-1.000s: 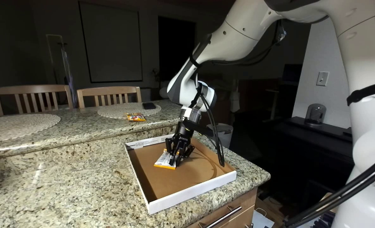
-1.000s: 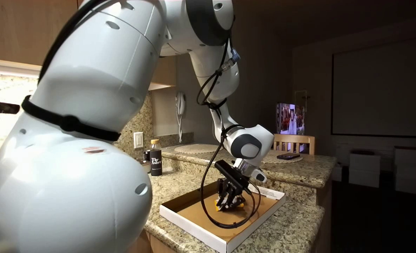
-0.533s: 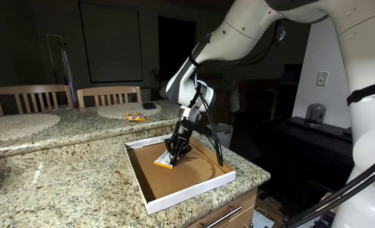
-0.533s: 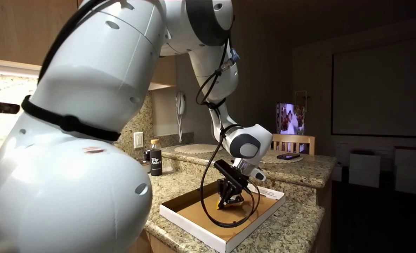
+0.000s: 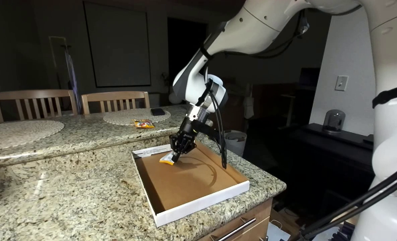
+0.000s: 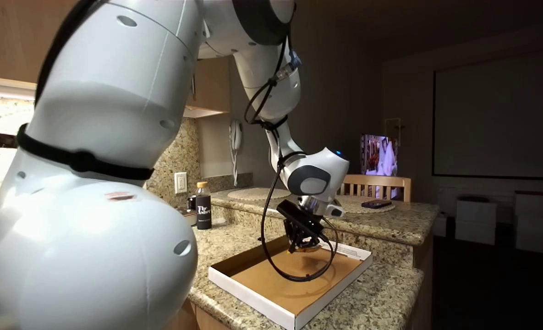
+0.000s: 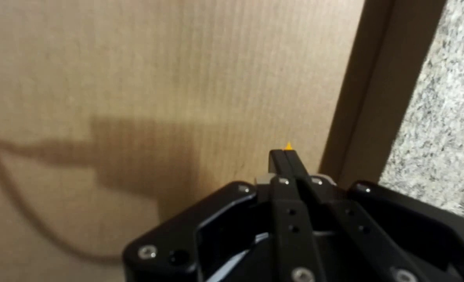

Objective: Remove the contents in the box.

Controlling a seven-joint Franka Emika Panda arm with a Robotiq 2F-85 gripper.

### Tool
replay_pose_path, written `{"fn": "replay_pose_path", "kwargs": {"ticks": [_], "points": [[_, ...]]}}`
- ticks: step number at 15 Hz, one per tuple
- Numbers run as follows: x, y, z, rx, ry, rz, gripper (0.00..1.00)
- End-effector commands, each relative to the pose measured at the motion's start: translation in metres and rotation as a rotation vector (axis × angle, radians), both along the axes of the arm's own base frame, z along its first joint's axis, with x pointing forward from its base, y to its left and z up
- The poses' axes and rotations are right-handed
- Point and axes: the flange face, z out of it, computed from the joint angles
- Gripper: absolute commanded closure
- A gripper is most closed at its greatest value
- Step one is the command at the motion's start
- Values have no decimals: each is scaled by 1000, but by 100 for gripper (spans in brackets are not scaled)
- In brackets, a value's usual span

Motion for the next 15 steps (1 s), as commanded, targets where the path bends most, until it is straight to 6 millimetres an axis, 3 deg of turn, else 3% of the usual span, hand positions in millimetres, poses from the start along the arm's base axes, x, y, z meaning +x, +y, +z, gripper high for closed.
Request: {"fn": "replay_pose_path", "kwargs": {"ticks": [1, 6, 8, 11, 15], "points": [[-27, 1, 40, 15, -180, 59, 100], [-42, -1, 79, 59, -352, 93, 100], [-39, -6, 96, 65, -419, 100, 100], [-14, -16, 116, 64, -481, 118, 100], [33, -34, 136, 78, -503, 108, 100]]}}
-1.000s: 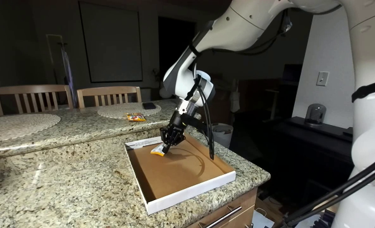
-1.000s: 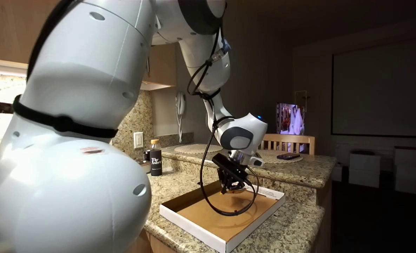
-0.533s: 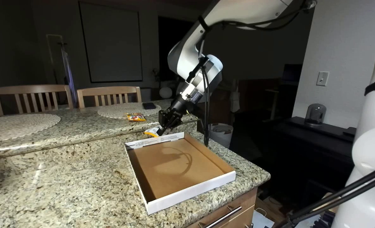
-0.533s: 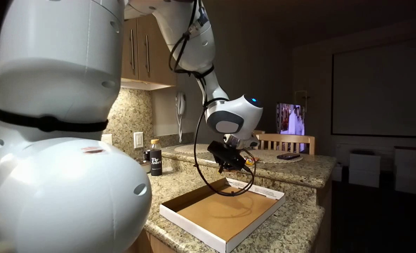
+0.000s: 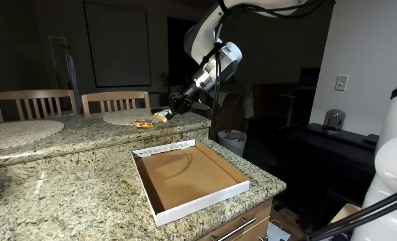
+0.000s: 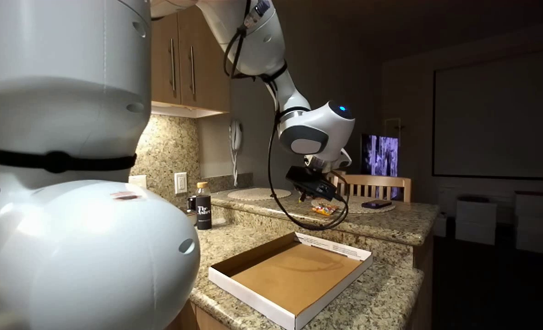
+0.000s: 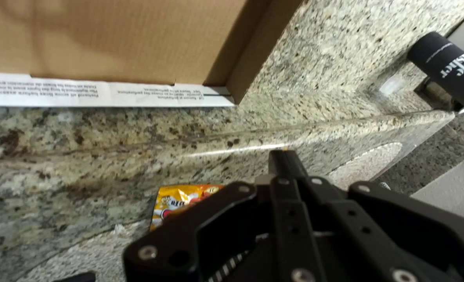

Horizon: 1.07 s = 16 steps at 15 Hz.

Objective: Remove the contents in the box.

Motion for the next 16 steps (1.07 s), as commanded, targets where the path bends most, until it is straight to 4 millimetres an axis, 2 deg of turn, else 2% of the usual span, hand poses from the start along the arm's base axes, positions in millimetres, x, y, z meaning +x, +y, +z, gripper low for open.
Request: {"fn": "replay_pose_path", "kwargs": {"ticks": [1, 5, 7, 8, 9, 11, 13, 16], "points": [[46, -17, 9, 13, -20, 22, 100], [101, -39, 6, 61, 9, 49, 100], [122, -44, 1, 80, 37, 73, 100], [130, -46, 1, 88, 46, 79, 74], [135, -47, 0, 94, 51, 99, 73], [137, -46, 3, 95, 37, 121, 62], [129, -42, 7, 90, 13, 135, 49], [104, -30, 6, 71, -11, 164, 30]]}}
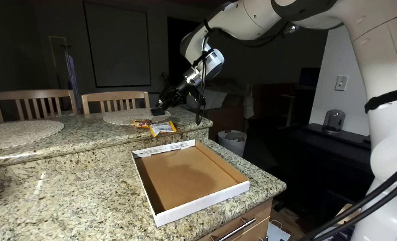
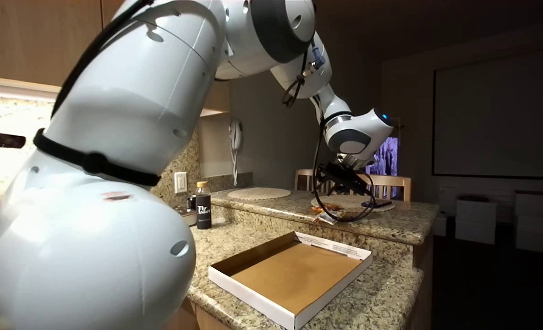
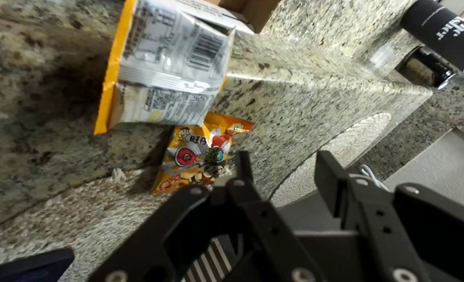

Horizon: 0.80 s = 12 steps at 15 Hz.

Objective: Remove the contents in the box.

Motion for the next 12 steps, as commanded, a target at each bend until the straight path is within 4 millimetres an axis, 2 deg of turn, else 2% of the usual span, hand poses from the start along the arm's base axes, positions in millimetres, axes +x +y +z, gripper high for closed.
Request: {"fn": "replay_pose_path", "kwargs": {"ticks": [1, 4, 5, 8, 10, 12], "points": [[-38, 12, 4, -25, -32, 42, 23], [-77, 21, -8, -46, -49, 61, 4], [-90, 22, -14, -51, -56, 58, 2], [-122, 23, -36, -43, -41, 44, 0], [-132, 26, -52, -27, -10, 61, 0], [-133, 33, -67, -30, 33, 81, 0]]}}
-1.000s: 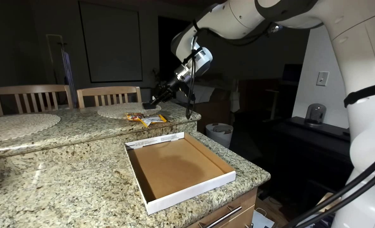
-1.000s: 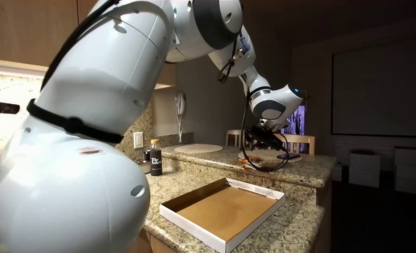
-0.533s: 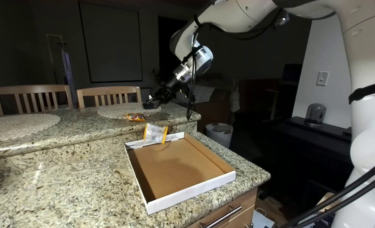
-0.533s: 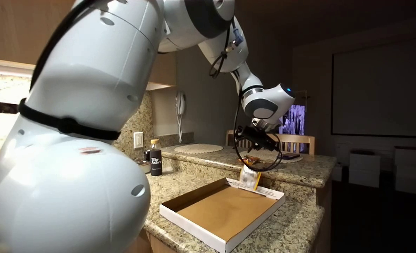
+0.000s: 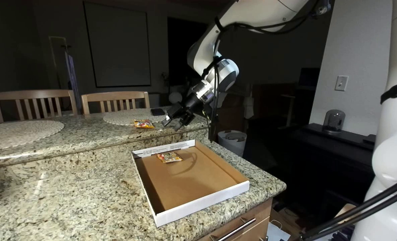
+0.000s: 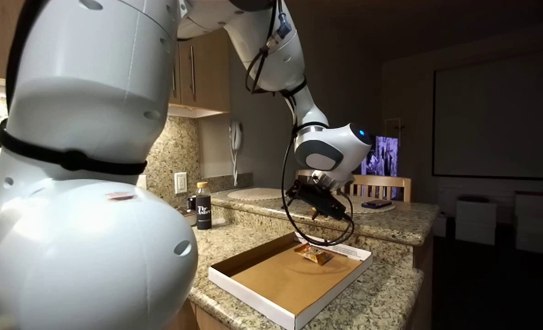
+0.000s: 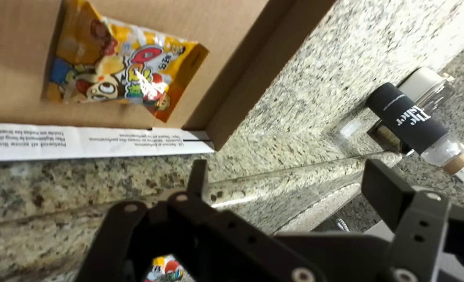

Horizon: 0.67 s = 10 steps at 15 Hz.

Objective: Remove the contents in the box.

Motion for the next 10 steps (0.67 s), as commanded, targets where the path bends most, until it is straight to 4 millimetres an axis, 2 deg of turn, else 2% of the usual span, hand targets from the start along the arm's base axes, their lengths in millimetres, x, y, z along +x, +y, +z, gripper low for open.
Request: {"fn": "replay_pose_path", "kwargs": {"ticks": [1, 5, 8, 10], "points": [[-11, 10, -19, -1, 44, 22, 0], [1, 21, -51, 40, 139, 76, 0], [15, 37, -76, 23, 222, 94, 0], [24, 46, -80, -40, 236, 51, 0]]}}
